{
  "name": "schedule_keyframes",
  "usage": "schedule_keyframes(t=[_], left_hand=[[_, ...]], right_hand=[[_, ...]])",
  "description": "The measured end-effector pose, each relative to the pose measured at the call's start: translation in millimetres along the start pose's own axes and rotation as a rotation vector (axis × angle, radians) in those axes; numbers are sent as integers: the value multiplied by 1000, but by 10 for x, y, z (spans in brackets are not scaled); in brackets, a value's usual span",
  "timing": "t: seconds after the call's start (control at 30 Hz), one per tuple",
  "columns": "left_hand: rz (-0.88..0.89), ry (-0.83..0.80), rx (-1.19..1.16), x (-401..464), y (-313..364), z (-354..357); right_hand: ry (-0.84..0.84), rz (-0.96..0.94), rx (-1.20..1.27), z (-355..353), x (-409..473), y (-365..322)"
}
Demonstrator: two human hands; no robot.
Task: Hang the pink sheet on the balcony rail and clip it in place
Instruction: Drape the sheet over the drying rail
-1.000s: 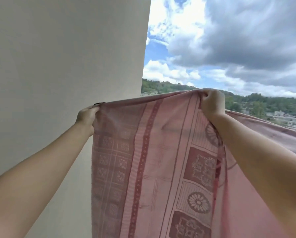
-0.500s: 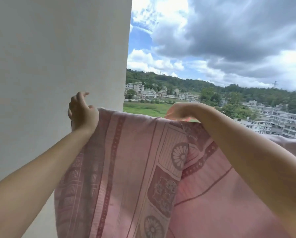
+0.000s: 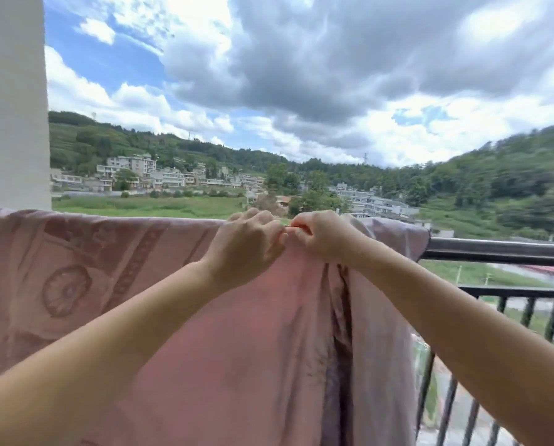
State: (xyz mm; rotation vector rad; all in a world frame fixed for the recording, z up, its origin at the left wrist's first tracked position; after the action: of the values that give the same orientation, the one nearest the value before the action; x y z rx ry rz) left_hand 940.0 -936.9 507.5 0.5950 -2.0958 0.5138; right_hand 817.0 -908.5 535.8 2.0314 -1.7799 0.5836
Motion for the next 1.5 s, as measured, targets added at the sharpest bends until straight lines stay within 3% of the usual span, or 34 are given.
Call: schedule_keyframes(t=[0.07,0.13,0.2,0.27,0.37,0.43,0.53,0.6,0.63,0.73,0.77,0.83,0.93,1.07,1.13,1.2,1.3,1.33,1.4,1.5], left_hand=[[48,-4,53,236,525,245],[22,41,52,446,891,397],[-101,29,-32,586,1032,507],[-214,37,-102,638,967,588],[-377,24,-127,663,743,615],[-486,-61,-73,669,658,678],[-518,-120,87,625,698,751],[-515,-92,116,618,717,766],[-515,-85,127,617,706,773],[-475,-78,169,595,692,781],[-458,-76,178,585,692,787],[-442,-62,187,564,678,795],[-468,-34,203,545,659,788],[-578,-95,190,573,686,788],[-726,-119,93,648,690,756],[-793,-20,14,815,957,687],[-505,239,31,1235,2053,783],[-420,239,-12,1369,2551,914],[-331,89,-144,1627,3430,1293],[-410,-88,-184,1996,4155,1800]], right_hand=[[-4,-79,-74,-75,-314,325],[94,-73,-44,-227,-609,660],[256,-14,83,-408,-884,1074],[307,144,271,-492,-1114,1520],[-10,477,508,-260,-1297,1949],[-174,567,700,-27,-1336,1975],[-105,562,1265,121,-1212,1783],[-14,556,1419,78,-1059,1725],[31,521,1314,16,-986,1725],[181,327,572,-371,-792,1841],[246,307,450,-519,-739,1947],[379,397,467,-814,-659,2376],[649,689,757,-1127,-738,3307],[708,840,1014,-1206,-1204,4227],[668,755,1101,-1223,-1364,4385],[551,666,1216,-1254,-1431,4412],[333,538,1386,-1328,-1456,4403],[244,476,1432,-1373,-1457,4383],[74,345,1497,-1461,-1505,4312],[-211,146,1610,-1563,-1651,4178]])
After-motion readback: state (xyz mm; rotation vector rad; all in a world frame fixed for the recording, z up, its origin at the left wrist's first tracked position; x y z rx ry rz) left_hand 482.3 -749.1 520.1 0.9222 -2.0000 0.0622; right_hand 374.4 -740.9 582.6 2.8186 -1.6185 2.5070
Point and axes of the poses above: each hand's wrist, its own x-axis towards the middle knuckle, its own z-axis out of the palm, y = z × x, the point moved 4 cm from there along x, towards the middle knuckle, and after that the axes turned 2 degrees about x, right-handed, at the moved point
